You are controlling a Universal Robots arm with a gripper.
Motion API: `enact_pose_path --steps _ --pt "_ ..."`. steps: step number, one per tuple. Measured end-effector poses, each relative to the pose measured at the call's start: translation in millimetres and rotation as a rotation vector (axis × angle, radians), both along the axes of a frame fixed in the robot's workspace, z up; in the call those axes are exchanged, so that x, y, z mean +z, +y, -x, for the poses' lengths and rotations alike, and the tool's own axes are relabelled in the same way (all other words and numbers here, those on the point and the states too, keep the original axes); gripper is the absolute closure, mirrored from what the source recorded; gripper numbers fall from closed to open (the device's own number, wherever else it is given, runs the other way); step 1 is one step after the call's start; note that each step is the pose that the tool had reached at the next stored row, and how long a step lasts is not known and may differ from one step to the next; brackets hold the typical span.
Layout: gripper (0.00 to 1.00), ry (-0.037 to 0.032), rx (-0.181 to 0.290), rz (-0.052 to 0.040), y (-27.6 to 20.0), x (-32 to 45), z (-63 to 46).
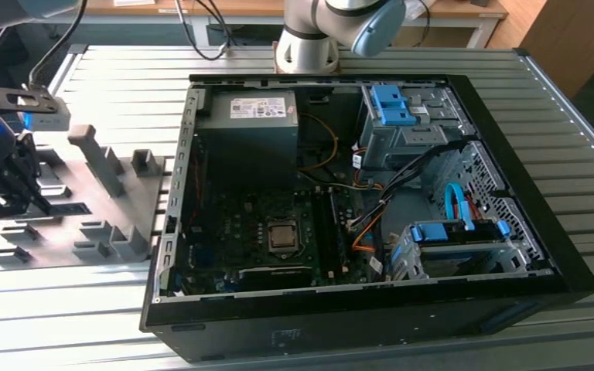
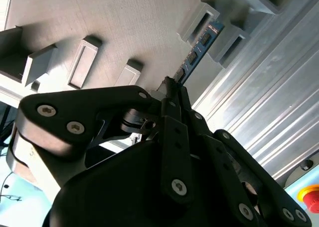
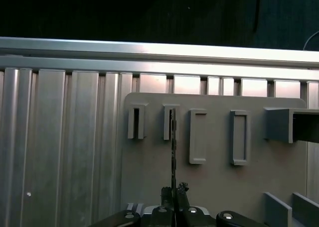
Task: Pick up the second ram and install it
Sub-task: 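Pick up the second ram and move it above second insertion slot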
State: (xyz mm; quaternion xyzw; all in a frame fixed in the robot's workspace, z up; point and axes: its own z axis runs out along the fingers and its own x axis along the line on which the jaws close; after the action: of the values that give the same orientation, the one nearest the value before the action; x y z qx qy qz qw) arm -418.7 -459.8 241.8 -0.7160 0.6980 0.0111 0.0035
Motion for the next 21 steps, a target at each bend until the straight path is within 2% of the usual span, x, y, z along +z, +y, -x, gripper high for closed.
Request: enact_pose_path --steps 21 --pt "0.86 0.0 0.0 0.0 0.0 35.4 0.0"
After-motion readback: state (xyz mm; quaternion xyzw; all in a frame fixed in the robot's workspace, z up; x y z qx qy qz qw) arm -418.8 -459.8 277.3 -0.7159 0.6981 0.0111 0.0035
